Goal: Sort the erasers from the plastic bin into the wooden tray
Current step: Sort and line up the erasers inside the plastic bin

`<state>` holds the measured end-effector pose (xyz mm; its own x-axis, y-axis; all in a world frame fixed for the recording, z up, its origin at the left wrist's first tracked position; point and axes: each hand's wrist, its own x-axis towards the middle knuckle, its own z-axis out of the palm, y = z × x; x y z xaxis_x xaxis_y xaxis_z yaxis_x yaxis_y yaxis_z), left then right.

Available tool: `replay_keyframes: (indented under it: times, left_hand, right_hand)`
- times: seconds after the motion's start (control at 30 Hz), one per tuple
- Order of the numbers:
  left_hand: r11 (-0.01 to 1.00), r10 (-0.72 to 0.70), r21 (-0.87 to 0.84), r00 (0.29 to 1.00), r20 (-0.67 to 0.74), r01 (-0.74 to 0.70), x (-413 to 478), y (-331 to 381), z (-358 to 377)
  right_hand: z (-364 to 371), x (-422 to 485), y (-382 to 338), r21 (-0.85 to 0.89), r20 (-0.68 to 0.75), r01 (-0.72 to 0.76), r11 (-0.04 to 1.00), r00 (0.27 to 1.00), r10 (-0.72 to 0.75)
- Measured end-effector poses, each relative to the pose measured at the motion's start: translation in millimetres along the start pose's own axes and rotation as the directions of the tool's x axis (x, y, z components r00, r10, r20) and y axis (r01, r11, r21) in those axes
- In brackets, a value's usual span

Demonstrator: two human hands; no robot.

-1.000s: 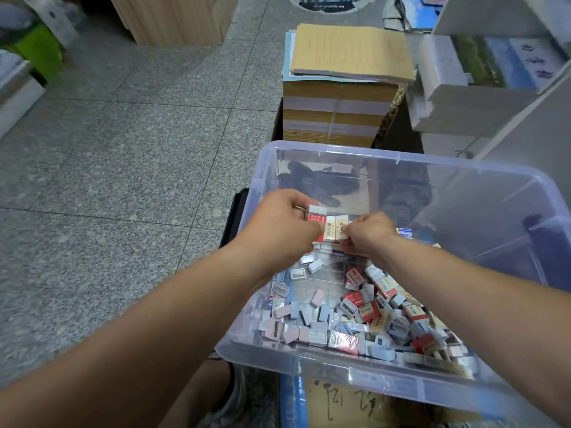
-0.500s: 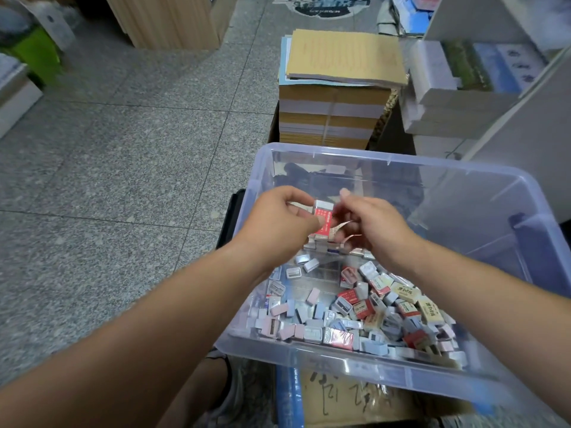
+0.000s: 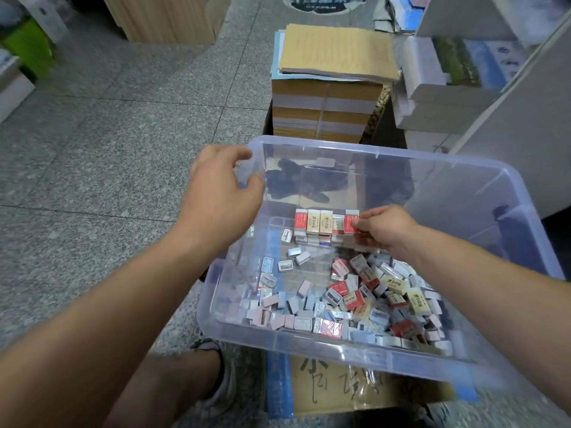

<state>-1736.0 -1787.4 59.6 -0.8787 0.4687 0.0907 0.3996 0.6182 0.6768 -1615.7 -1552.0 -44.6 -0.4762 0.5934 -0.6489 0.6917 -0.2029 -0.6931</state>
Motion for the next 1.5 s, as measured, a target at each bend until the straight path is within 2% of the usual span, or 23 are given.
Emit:
replay_keyframes:
  times: [0.13, 0.27, 0.3, 0.4, 0.47, 0.5, 0.6, 0.67, 0.77, 0.93, 1.03, 1.13, 1.23, 1.33, 1.5]
  left_hand:
    - [0.996, -0.062, 0.075, 0.986, 0.156, 0.051, -4.3, -7.5, 6.7]
    - [0.99, -0.071, 0.134, 0.986, 0.148, 0.051, -5.6, -9.0, 12.8]
    - [0.991, -0.078, 0.115, 0.986, 0.147, 0.061, -5.0, -8.5, 12.9]
    - [0.992, -0.091, 0.103, 0.984, 0.151, 0.076, -5.3, -7.4, 12.8]
    - [0.992, -0.088, 0.104, 0.985, 0.149, 0.073, -4.9, -7.1, 13.5]
    - [0.992, -0.092, 0.095, 0.985, 0.148, 0.079, -4.3, -7.1, 13.8]
    - [0.994, -0.092, 0.079, 0.986, 0.139, 0.082, -2.5, -8.3, 15.0]
    - [0.994, -0.09, 0.079, 0.987, 0.136, 0.08, -1.0, -10.7, 16.1]
    - [0.996, -0.082, 0.055, 0.987, 0.138, 0.075, -0.2, -12.4, 17.2]
    - [0.995, -0.092, 0.056, 0.986, 0.138, 0.085, 0.3, -13.9, 17.8]
    - [0.995, -0.095, 0.055, 0.986, 0.14, 0.088, 1.0, -13.7, 18.4]
    - [0.995, -0.092, 0.042, 0.986, 0.139, 0.087, 1.5, -14.1, 18.5]
    - [0.995, -0.093, 0.034, 0.986, 0.138, 0.089, 1.3, -14.8, 18.9]
    - [0.996, -0.087, 0.027, 0.987, 0.138, 0.084, 1.3, -15.0, 18.9]
    - [0.997, -0.081, 0.023, 0.986, 0.146, 0.078, 1.0, -15.5, 18.5]
  right_hand:
    - [14.7, 21.2, 0.9, -0.175, -0.109, 0.051, 0.983, 0.991, -0.071]
    - [23.1, 35.9, 7.2, -0.345, -0.153, 0.085, 0.935, 0.978, -0.145]
    - [23.1, 35.2, 8.1, -0.426, -0.152, 0.097, 0.9, 0.972, -0.177]
    - [23.7, 19.5, 6.5, -0.693, -0.097, 0.17, 0.701, 0.941, -0.325]
    - [32.3, 1.3, 1.9, -0.706, 0.054, 0.328, 0.627, 0.909, -0.414]
    - [41.0, -8.9, -0.1, -0.681, 0.194, 0.433, 0.591, 0.884, -0.425]
    - [76.1, -33.6, 1.8, -0.582, 0.619, 0.696, 0.421, 0.715, -0.325]
    - [100.0, -37.0, 10.3, -0.537, 0.758, 0.8, 0.266, 0.597, -0.264]
    - [122.9, -28.8, 23.9, -0.517, 0.813, 0.847, 0.12, 0.53, -0.24]
    - [122.1, -18.3, 36.3, -0.545, 0.81, 0.838, 0.038, 0.537, -0.237]
    - [113.1, -11.7, 38.5, -0.551, 0.794, 0.83, 0.085, 0.552, -0.254]
    - [115.4, -10.4, 38.7, -0.483, 0.804, 0.863, 0.148, 0.504, -0.316]
    - [125.8, -12.8, 39.5, -0.442, 0.842, 0.89, 0.111, 0.454, -0.291]
    - [127.3, -11.7, 40.5, -0.439, 0.849, 0.896, 0.069, 0.439, -0.295]
    - [125.7, -14.3, 39.0, -0.501, 0.851, 0.865, -0.023, 0.488, -0.194]
